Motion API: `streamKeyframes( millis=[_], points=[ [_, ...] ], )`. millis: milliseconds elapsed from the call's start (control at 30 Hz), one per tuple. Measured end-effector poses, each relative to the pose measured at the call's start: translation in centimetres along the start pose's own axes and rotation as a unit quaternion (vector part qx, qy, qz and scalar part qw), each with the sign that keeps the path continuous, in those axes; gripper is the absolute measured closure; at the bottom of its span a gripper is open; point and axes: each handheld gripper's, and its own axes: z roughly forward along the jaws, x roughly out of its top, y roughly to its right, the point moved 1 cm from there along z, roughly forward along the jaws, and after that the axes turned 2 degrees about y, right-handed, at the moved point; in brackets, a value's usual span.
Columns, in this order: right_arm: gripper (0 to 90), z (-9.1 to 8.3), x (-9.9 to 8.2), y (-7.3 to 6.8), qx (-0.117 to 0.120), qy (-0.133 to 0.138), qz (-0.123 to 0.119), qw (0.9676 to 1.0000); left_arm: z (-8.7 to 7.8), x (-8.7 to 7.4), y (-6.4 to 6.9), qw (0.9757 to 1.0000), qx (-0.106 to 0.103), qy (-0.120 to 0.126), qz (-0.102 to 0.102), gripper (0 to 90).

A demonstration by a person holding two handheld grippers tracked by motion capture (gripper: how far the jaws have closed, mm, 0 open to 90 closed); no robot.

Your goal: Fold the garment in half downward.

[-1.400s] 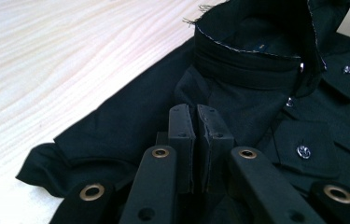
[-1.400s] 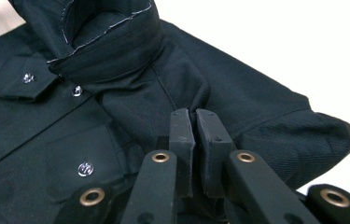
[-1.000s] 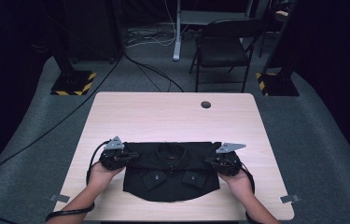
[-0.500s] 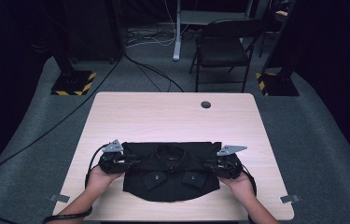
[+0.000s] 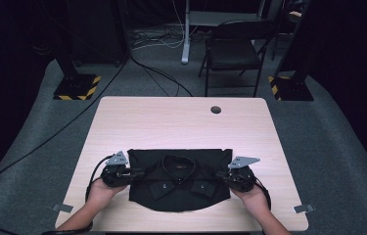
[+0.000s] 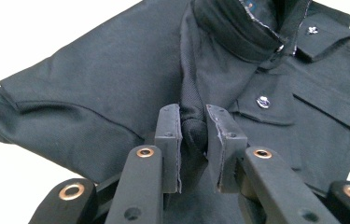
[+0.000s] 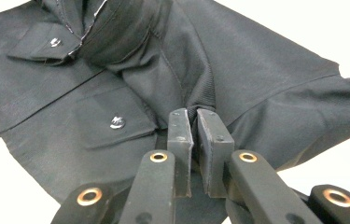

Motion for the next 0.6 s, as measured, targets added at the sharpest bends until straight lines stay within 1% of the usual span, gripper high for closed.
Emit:
streamKeyframes(
  millis=[133,300,367,433,467,500,533,567,600],
  points=[
    [82.7,-0.2,-0.3,-0.3,0.002,-0.001,0.001,1.0,-0.3,-0.2,0.2,1.0,-0.005,0.001,-0.003,72.4],
    [80.7,-1.1,-0.8,-0.7,-0.003,0.004,0.001,1.0,-0.9,-0.6,0.8,0.9999,-0.011,0.004,-0.006,70.3],
    [75.9,-1.7,-1.1,-1.1,-0.002,0.006,0.005,1.0,-1.6,-0.7,1.1,0.9998,-0.007,0.014,-0.011,63.8],
    [72.0,-2.2,-1.4,-1.4,-0.002,0.009,0.007,0.9999,-2.2,-0.8,1.2,0.9996,-0.003,0.025,-0.016,53.0],
    [70.3,-2.4,-1.5,-1.5,-0.005,0.011,0.007,0.9999,-2.2,-0.8,1.2,0.9996,-0.003,0.025,-0.016,49.5],
    [67.2,-2.5,-1.6,-1.6,-0.006,0.012,0.008,0.9999,-2.5,-0.8,1.2,0.9994,-0.004,0.03,-0.017,45.7],
    [64.9,-2.7,-1.7,-1.6,-0.006,0.014,0.01,0.9998,-2.8,-0.8,1.2,0.9992,0.013,0.035,-0.017,40.8],
    [63.0,-2.8,-1.8,-1.6,-0.007,0.017,0.014,0.9997,-2.8,-0.8,1.0,0.9989,0.017,0.037,-0.021,36.9],
    [60.4,-2.9,-1.9,-1.5,-0.009,0.019,0.018,0.9996,-2.9,-0.8,0.9,0.9987,0.018,0.04,-0.026,34.9]
  ],
)
